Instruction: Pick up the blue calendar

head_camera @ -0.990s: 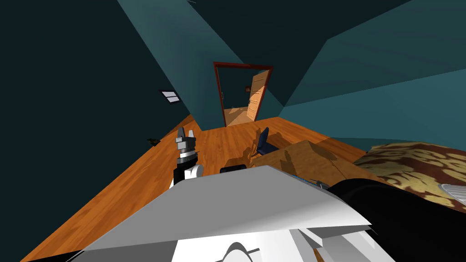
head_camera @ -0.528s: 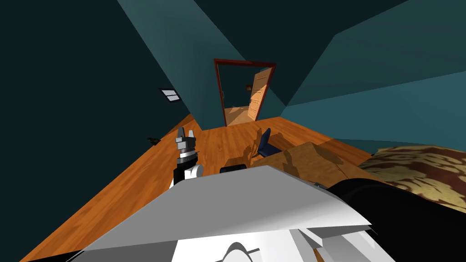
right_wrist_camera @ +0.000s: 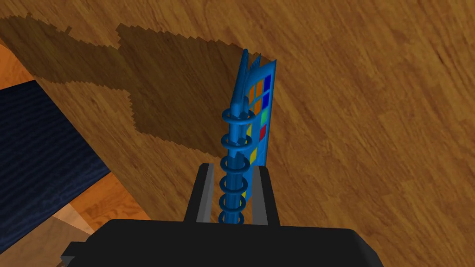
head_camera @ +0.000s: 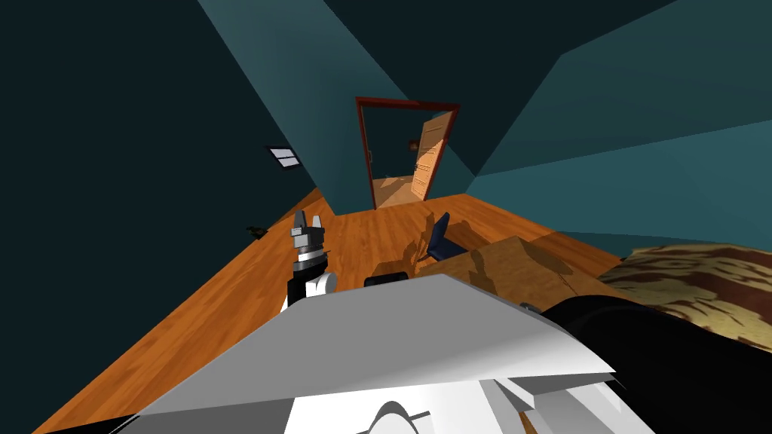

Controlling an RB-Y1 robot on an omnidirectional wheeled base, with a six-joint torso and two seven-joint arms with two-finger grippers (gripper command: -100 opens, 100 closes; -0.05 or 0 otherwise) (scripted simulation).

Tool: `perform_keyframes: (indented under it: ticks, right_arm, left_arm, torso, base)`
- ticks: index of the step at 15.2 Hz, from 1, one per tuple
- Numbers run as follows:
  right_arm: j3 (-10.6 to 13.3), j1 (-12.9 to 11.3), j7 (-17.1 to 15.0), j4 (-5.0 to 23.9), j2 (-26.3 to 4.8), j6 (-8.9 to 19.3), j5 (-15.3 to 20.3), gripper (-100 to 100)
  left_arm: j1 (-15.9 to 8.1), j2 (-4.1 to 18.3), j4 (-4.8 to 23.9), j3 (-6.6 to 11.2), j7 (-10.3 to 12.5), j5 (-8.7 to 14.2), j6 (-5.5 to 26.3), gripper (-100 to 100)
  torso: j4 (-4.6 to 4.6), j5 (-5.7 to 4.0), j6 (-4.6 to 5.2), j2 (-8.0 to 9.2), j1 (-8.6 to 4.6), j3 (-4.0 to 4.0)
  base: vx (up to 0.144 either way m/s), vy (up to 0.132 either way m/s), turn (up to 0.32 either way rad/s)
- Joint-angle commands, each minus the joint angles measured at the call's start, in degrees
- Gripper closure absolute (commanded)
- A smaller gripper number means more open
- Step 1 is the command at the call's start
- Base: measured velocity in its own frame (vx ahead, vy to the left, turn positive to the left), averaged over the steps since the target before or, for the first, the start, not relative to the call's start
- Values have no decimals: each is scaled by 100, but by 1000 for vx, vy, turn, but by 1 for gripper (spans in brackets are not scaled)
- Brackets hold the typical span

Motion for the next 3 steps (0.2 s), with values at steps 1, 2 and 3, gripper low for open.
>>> perform_keyframes:
  ticks: [1,2,3]
  right_arm:
    - [-120,110,-94,-152,-57,-193,30,100]
    - [-179,149,-118,-207,-89,-267,30,100]
    - [-106,88,-91,-137,-63,-161,32,100]
  left_arm:
    - [0,0,0,0,0,0,0,0]
    - [0,0,0,0,0,0,0,0]
    - [0,0,0,0,0,0,0,0]
  torso:
    - [0,0,0,0,0,0]
    - [-2,3,1,-4,7,-3]
    - [-2,6,1,-3,12,-3]
  base:
    - [38,31,-128]
    - [27,28,-115]
    - [10,14,-47]
